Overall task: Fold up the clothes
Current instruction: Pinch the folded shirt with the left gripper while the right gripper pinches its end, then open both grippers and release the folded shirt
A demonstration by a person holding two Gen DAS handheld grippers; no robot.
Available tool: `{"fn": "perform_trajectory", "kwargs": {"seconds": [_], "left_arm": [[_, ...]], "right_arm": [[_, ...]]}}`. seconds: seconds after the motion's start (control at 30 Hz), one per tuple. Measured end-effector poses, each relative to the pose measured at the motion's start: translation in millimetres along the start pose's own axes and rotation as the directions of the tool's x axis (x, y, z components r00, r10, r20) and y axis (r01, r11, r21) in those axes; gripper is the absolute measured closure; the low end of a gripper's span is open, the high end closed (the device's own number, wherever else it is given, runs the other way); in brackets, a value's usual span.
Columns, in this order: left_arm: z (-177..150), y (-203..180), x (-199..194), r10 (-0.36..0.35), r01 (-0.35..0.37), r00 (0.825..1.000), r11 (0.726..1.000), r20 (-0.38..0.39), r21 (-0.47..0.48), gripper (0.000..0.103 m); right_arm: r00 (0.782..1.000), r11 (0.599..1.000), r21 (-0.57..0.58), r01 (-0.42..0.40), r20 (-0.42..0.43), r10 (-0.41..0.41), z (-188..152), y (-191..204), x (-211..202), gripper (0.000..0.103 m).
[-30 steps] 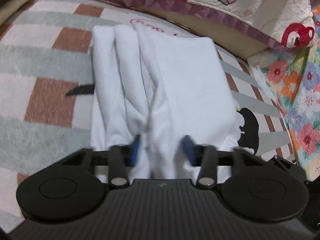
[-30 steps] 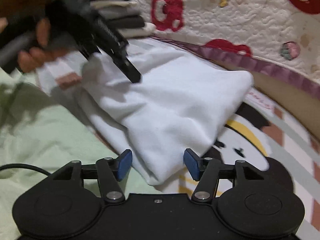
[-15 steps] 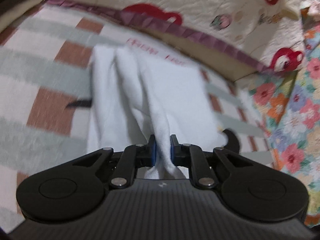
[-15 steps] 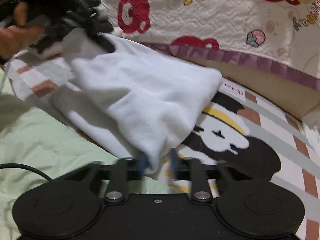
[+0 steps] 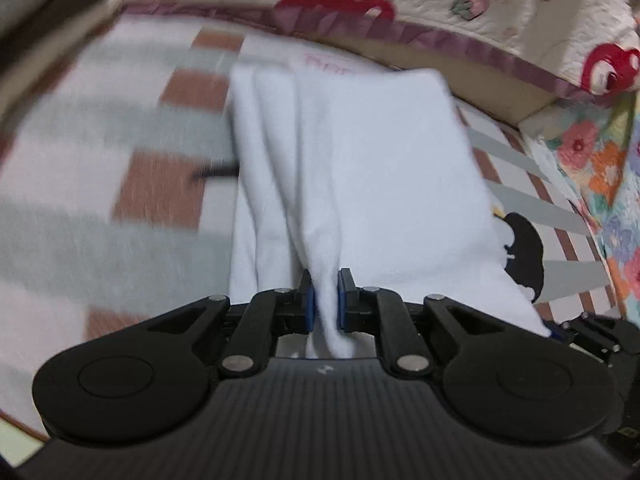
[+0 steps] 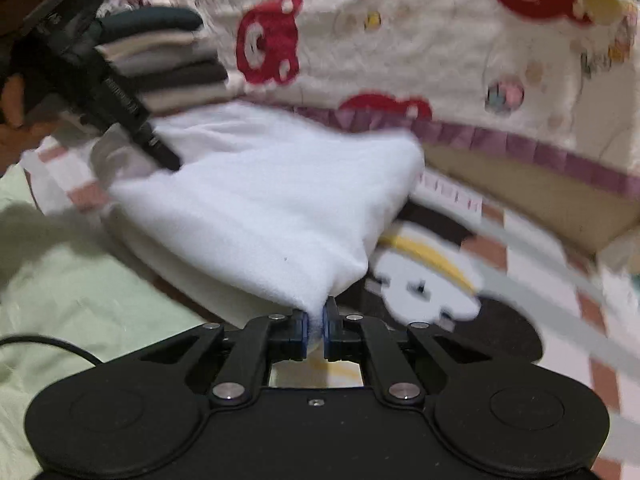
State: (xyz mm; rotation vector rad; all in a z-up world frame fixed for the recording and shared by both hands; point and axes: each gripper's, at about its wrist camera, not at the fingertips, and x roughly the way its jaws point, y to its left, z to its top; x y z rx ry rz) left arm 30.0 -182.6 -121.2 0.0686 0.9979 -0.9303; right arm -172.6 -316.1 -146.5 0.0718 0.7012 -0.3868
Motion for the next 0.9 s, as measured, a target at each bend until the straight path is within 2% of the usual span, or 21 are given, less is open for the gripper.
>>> {"fn": "perform_trajectory", "kwargs": {"seconds": [0.03,0.13,0.3,0.4,0.47,0.57,0.6,0.63,0.7,0.73,0.8,0.83,0.9], "left_arm": [[-3.4,1.4,2.1,0.009,-0.009,1.000,1.000,0.002,-0.006,0.092],[-3.8,2.6,-4.9,0.096,-0.096,0.995,0.995,0.027,0.019,0.096],[-4.4,5.7,-16.2,0.234,-0.237,0.970,0.970,0.069,0.052,0.100],[-1.6,27.4,-18.5,0.244,-0.245,0.969,0.970,0.045,0.001,0.099],[12.1,26.9,-16.5,0.167,-0.168,0.983,0.986,0.076,0.005,0.096],[32.6,26.2,-13.6,0.050,-0.052,0.991,0.999,0.122,0.014,0.080],[39.5,26.0,-12.6,0.011,-0.013,0.991,1.000,0.137,0.018,0.068],[46.7,25.3,-10.2,-0.024,0.020,0.989,0.999,0.149,0.026,0.062],[65.8,19.0,9.6,-0.035,0.026,0.989,0.997,0.142,0.067,0.060],[74.9,15.9,19.8,-0.036,0.024,0.990,0.996,0.138,0.088,0.055],[88.7,10.3,43.7,0.010,-0.026,0.992,0.991,0.123,0.131,0.043],[95.5,7.6,55.7,0.034,-0.051,0.993,0.987,0.116,0.152,0.037],[102.0,1.0,76.9,0.100,-0.124,0.987,0.970,0.124,0.209,0.032]], "right_arm": [[1.000,1.000,0.003,-0.002,-0.005,0.002,-1.2,-1.1,-0.6,0.097],[1.000,1.000,0.004,-0.008,-0.017,0.008,-4.2,-2.3,-2.1,0.097],[0.999,1.000,-0.017,-0.018,-0.029,0.017,-7.7,-0.1,-3.7,0.097],[0.999,0.999,-0.029,-0.024,-0.037,0.023,-9.8,1.2,-4.7,0.097],[0.998,0.999,-0.024,-0.043,-0.046,0.042,-11.2,0.1,-7.9,0.096],[0.993,0.996,-0.001,-0.094,-0.067,0.094,-14.3,-6.5,-15.8,0.095],[0.991,0.993,0.014,-0.119,-0.064,0.119,-14.8,-10.4,-19.6,0.094],[0.987,0.987,0.043,-0.153,-0.039,0.155,-13.6,-16.8,-25.1,0.091],[0.975,0.970,0.096,-0.223,0.015,0.223,-11.2,-29.5,-36.1,0.090],[0.968,0.961,0.120,-0.249,0.043,0.246,-8.5,-36.2,-40.0,0.089],[0.966,0.954,0.159,-0.253,0.098,0.239,5.2,-51.0,-39.1,0.081],[0.964,0.950,0.178,-0.255,0.125,0.235,12.0,-58.4,-38.6,0.074],[0.964,0.949,0.197,-0.247,0.154,0.219,27.0,-71.2,-29.2,0.073]]}}
